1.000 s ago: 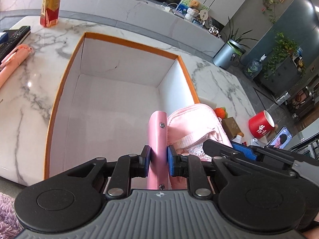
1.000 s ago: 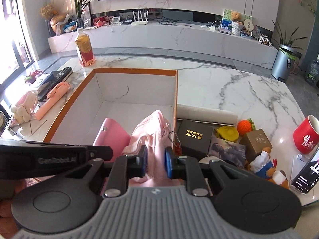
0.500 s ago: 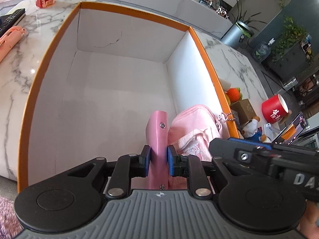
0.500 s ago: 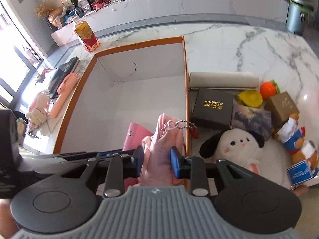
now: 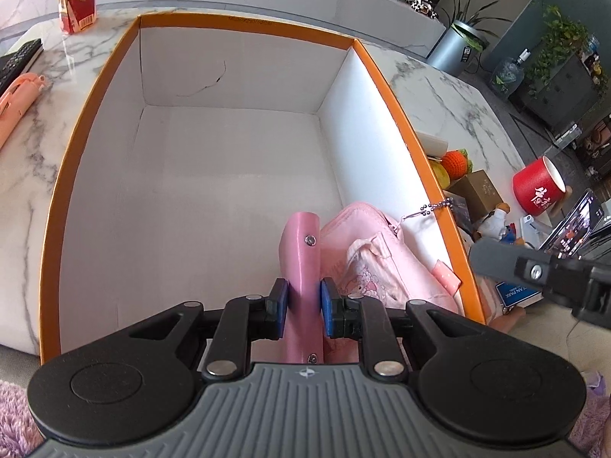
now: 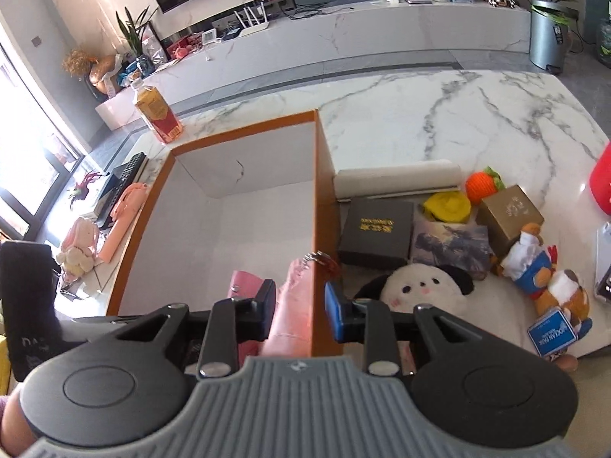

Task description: Organize objects

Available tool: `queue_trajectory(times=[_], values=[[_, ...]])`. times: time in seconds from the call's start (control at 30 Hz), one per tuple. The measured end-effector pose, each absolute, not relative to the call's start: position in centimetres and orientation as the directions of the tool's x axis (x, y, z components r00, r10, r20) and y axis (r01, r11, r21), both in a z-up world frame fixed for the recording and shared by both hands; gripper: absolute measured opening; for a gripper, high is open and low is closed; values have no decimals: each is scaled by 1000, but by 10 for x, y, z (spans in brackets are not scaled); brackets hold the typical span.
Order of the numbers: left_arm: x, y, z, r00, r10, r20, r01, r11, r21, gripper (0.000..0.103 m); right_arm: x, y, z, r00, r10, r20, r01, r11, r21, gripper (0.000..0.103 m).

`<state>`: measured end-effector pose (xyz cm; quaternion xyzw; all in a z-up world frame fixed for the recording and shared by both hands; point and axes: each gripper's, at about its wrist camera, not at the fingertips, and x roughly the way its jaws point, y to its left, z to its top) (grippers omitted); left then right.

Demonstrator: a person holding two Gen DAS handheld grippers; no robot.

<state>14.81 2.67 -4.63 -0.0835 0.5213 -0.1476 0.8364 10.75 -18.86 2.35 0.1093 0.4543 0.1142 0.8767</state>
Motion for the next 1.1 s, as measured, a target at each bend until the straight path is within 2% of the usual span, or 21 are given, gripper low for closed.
queue_trajectory(times=[0.17, 0.3, 0.5, 0.73, 0.83, 0.87, 0.97, 1.1], values=[[149, 7, -42, 420, -309, -853, 213, 948, -238, 22, 105, -191, 3, 516, 303, -801, -79, 948, 308, 33], [151, -4, -42, 406, -337, -850, 228, 938, -263, 24, 105, -191, -6, 502, 291, -814, -66, 952, 299, 32], [157, 18, -47, 375, -412, -830, 144, 911, -387, 25, 106, -193, -12, 486, 327, -811, -68, 939, 338, 33], [165, 46, -58, 316, -567, -761, 31, 808, -589, 24, 106, -202, -13, 489, 357, -796, -44, 921, 386, 33], [167, 38, -61, 311, -536, -785, 35, 831, -555, 29, 107, -202, -15, 483, 361, -798, -40, 919, 392, 29], [167, 36, -61, 313, -528, -790, 35, 837, -546, 29, 106, -201, -16, 478, 363, -800, -41, 919, 392, 25], [166, 34, -60, 316, -520, -793, 42, 843, -536, 29, 106, -200, -20, 469, 364, -805, -44, 920, 390, 21], [167, 34, -63, 296, -509, -808, 39, 852, -523, 42, 107, -199, -22, 471, 358, -806, -46, 923, 383, 22]])
